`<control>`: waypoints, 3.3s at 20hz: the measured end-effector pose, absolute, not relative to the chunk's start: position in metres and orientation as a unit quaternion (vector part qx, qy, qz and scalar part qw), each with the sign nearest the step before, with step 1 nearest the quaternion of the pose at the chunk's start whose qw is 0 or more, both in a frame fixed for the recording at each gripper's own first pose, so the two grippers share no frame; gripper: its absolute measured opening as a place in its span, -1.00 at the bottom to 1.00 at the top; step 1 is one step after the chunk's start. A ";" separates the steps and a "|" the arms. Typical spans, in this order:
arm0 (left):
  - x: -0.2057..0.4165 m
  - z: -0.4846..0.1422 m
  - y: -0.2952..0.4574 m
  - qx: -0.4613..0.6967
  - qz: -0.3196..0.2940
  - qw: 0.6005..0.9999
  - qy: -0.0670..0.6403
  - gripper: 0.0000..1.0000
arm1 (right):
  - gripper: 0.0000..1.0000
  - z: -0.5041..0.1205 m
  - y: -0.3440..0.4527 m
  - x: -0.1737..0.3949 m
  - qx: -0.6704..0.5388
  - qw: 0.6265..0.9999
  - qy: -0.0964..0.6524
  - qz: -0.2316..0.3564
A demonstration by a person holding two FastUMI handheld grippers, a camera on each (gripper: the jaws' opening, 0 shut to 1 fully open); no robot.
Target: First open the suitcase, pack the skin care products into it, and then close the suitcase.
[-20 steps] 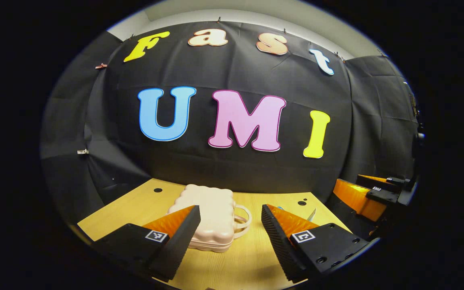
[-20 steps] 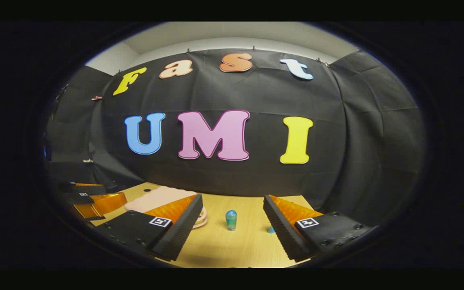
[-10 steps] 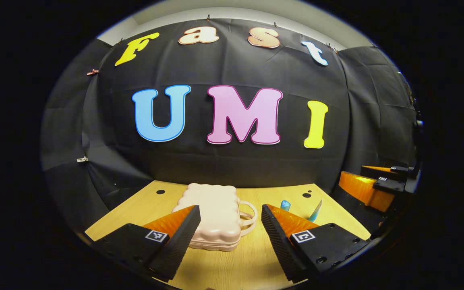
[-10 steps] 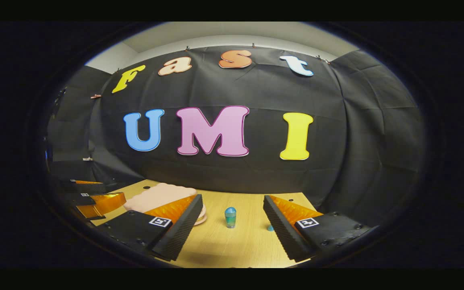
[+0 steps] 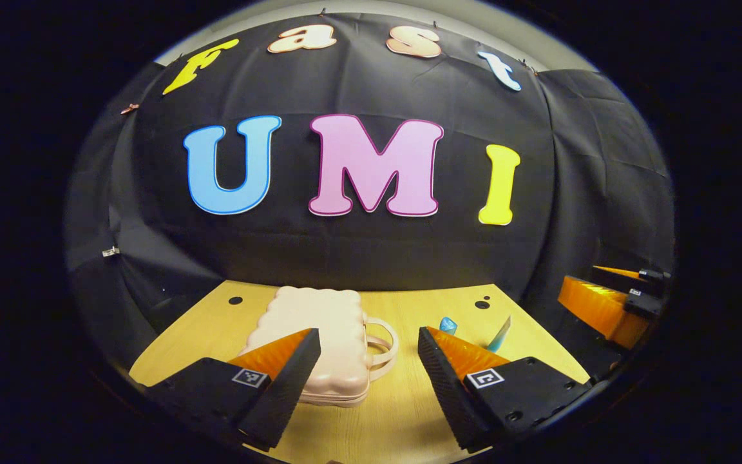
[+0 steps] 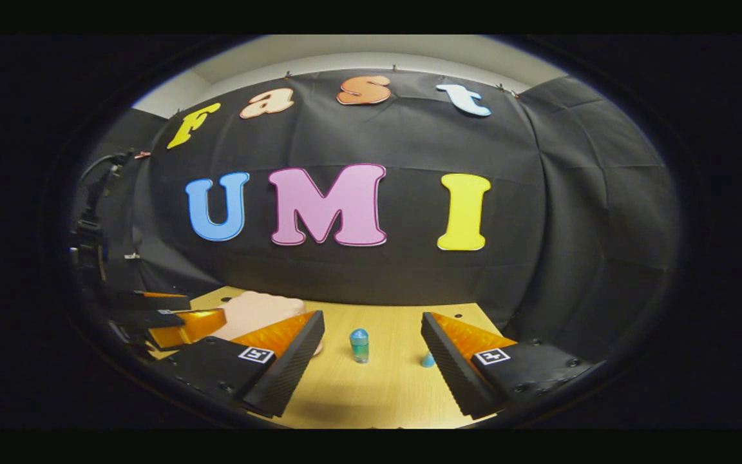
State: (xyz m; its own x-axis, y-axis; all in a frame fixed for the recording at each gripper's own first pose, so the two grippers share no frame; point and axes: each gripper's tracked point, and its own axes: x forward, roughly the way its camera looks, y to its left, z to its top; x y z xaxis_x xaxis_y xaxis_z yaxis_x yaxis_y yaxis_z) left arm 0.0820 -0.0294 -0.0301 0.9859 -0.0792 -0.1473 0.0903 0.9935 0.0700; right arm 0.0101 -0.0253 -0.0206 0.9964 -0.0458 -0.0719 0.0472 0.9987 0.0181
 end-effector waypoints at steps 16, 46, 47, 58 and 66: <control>0.274 -0.173 -0.090 0.010 -0.031 0.969 0.246 0.83 | 0.93 -0.098 -0.091 0.014 0.023 0.988 0.128 -0.080; 0.262 0.033 0.072 0.003 -0.023 0.958 0.285 -0.77 | 0.93 -0.109 -0.012 0.022 0.022 0.990 0.142 0.010; 0.260 0.042 0.091 0.003 -0.018 0.958 0.285 -0.77 | 0.93 -0.110 -0.005 0.024 0.020 0.989 0.143 0.017; 0.266 0.047 0.354 0.084 0.112 0.941 0.308 -0.80 | 0.94 -0.126 0.046 0.034 0.000 0.985 0.169 0.030; 0.314 -0.081 0.489 0.011 0.127 0.930 0.346 -0.83 | 0.92 -0.162 0.046 0.053 -0.036 0.980 0.190 -0.036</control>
State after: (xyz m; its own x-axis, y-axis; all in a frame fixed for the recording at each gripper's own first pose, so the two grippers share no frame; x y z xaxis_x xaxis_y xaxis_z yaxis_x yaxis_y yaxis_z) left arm 0.3136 0.4891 -0.0807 0.7288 0.2437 -0.6399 -0.2289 0.9675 0.1076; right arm 0.0532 0.0462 -0.1621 0.9249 -0.0842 -0.3709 0.0570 0.9949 -0.0837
